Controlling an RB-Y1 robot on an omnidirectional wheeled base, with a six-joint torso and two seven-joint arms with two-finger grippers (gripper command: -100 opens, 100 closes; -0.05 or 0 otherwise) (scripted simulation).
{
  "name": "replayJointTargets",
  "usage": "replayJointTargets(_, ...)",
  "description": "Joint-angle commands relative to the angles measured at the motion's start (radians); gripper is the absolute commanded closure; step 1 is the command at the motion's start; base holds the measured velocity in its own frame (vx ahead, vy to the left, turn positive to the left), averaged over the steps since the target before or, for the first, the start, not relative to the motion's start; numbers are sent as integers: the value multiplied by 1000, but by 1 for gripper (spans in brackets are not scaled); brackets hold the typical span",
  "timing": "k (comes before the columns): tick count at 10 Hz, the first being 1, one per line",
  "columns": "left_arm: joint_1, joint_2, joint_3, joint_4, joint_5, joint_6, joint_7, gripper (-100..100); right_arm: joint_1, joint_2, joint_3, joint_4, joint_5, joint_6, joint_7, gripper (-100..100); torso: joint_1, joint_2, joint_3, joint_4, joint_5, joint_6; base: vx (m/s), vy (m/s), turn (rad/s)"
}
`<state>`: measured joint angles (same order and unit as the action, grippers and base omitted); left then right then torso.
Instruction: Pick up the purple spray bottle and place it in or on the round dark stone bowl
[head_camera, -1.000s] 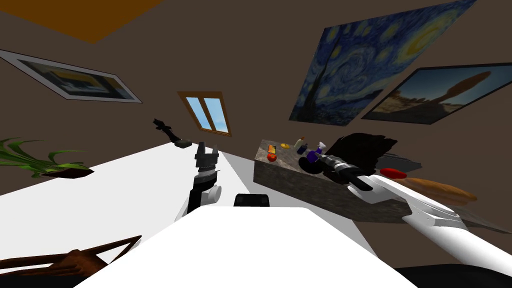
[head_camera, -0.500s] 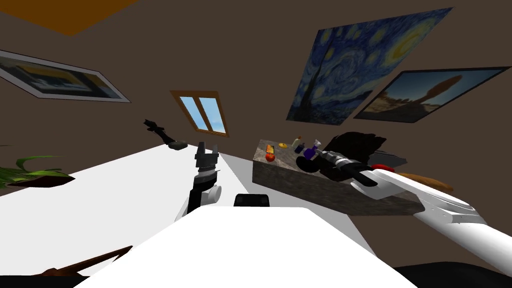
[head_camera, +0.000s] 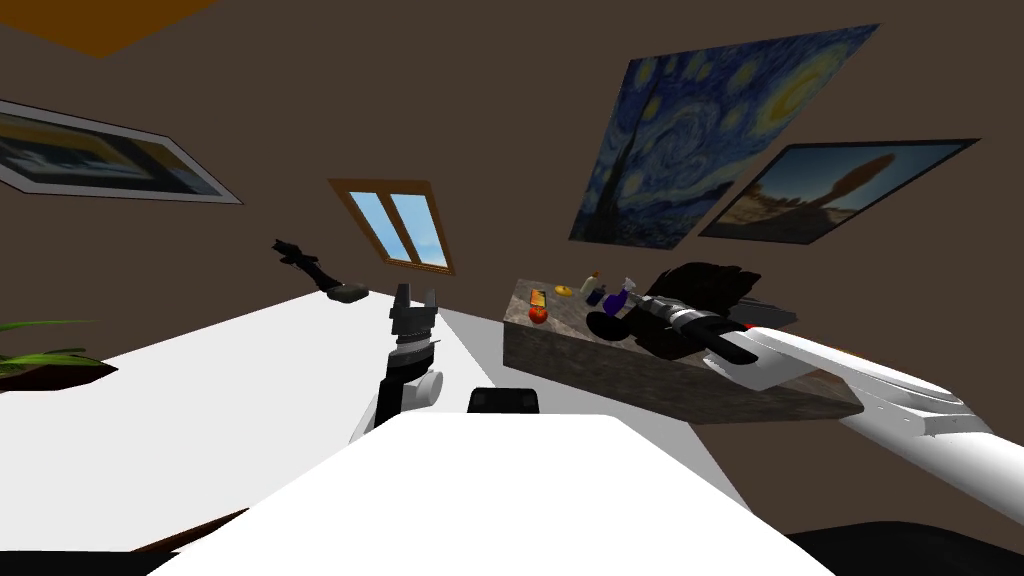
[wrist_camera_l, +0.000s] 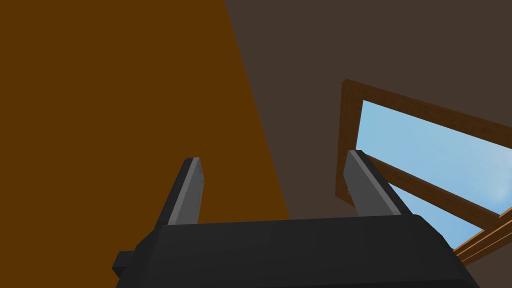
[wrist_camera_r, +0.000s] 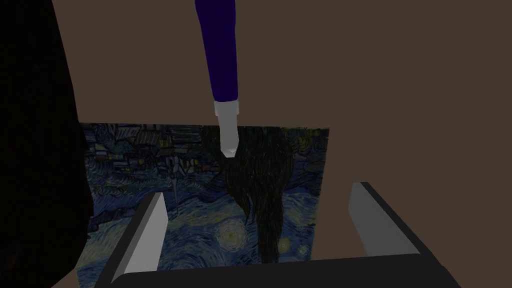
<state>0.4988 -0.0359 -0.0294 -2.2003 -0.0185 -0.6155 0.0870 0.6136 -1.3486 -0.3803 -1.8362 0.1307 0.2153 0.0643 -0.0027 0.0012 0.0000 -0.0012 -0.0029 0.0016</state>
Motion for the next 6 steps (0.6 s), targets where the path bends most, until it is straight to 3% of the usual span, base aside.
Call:
replayJointTargets(1, 0, 0, 0, 0, 0, 0, 0, 0, 0, 0, 0, 0, 0, 0, 0, 0, 0, 0, 0, 0, 0, 0, 0, 0, 0)
replayJointTargets(6, 0, 0, 0, 0, 0, 0, 0, 0, 0, 0, 0, 0, 0, 0, 0, 0, 0, 1, 0, 0, 0, 0, 0, 0, 0)
